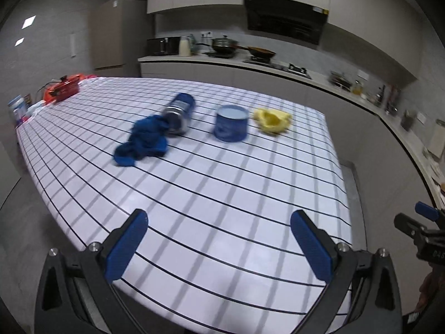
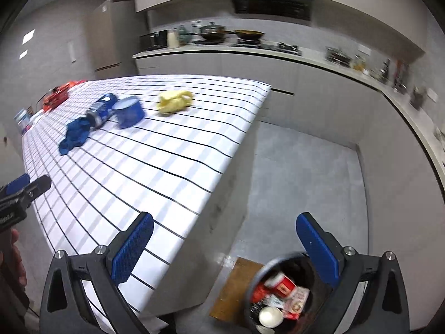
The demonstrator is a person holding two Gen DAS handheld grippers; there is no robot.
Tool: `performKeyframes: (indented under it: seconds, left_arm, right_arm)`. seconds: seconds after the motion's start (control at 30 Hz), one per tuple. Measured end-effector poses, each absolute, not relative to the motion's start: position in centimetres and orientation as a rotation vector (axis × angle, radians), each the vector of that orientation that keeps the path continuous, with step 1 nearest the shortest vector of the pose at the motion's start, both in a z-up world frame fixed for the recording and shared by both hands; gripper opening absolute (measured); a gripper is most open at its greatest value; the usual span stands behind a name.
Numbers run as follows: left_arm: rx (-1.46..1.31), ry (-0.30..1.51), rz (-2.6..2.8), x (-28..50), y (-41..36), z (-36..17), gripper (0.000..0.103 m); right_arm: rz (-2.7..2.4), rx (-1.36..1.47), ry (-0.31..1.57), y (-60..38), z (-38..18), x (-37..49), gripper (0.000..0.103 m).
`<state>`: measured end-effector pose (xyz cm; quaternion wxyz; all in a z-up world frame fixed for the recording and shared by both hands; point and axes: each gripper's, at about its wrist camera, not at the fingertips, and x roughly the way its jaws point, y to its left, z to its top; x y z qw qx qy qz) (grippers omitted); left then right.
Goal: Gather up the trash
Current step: 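Move both tools back toward the items on the island, then grasp the blue tin with the right tool while the left grasps the blue cloth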
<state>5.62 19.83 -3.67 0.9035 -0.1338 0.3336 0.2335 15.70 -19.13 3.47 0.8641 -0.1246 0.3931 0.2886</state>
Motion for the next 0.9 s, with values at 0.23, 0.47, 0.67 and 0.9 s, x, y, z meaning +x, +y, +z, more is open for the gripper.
performKeyframes:
  seconds: [0.23,0.47,0.67,0.9]
  left_arm:
    - [-0.301,0.677,0.562,5.2,27.4,-4.4,0.103]
    - [-0.301,0.705,0.578,7.1,33.3,-6.0,0.103]
    - [-0.288,0.747,0.536,9.9,36.4,-7.2,0.102]
    - [-0.293,0.776,0.492,12.4,38.6,-8.1,0.098]
  right_arm:
    - [0.692,-0.297,0.799,-10.3,3.5,15.2,0.103]
    - [0.738,-0.323,0.781,-2.7,2.8,15.8,0.103]
    - [0.736,-0.334,0.807,2.2,1.3,17.7,0.103]
    - [0.726,-0.338,0.821,5.9,0.1,19.7,0.103]
